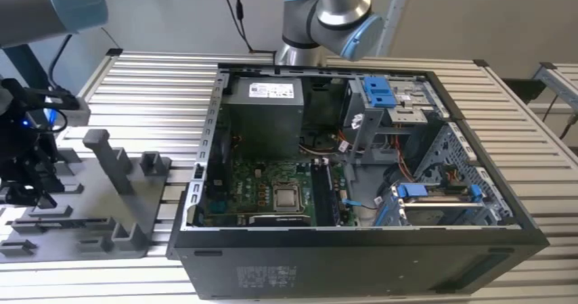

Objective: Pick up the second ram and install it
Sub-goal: 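Pick up the second ram and move it above second insertion slot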

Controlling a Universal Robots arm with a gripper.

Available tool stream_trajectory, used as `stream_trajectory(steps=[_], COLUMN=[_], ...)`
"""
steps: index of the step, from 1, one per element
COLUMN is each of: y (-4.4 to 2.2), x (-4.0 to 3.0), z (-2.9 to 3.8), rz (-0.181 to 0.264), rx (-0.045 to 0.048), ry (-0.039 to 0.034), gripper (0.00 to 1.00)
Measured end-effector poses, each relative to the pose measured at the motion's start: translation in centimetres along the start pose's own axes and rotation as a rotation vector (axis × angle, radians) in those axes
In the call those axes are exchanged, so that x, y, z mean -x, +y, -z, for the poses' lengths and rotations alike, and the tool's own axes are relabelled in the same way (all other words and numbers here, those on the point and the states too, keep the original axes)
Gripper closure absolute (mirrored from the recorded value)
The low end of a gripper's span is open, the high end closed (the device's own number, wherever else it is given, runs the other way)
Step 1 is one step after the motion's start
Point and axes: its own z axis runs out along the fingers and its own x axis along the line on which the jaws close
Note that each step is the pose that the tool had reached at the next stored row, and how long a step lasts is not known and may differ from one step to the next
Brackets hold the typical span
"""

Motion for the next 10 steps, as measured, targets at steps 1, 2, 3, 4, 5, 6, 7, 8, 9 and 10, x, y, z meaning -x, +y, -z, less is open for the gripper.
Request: stream_trajectory(steps=[1, 2, 3, 4, 5, 6, 7, 8, 9, 10], y=[0.00, 0.00, 0.00, -0.01, 0.00, -0.01, 0.00, 0.00, -0.01, -0.01], x=[0.00, 0.00, 0.00, 0.00, 0.00, 0.00, 0.00, 0.00, 0.00, 0.00], z=[-0.02, -0.01, -0.02, -0.03, -0.04, -0.04, -0.04, -0.05, -0.06, -0.06], rz=[0.000, 0.000, 0.000, 0.000, 0.000, 0.000, 0.000, 0.000, 0.000, 0.000], rx=[0.0001, 0.0003, 0.0002, 0.0001, 0.0001, 0.0001, 0.0002, 0.0001, 0.0001, 0.0001], ry=[0.0000, 0.0001, 0.0000, 0.0000, 0.0000, -0.0001, 0.0000, -0.0001, -0.0001, -0.0001], gripper=[0.64, 0.64, 0.64, 0.64, 0.64, 0.64, 0.64, 0.64, 0.64, 0.64])
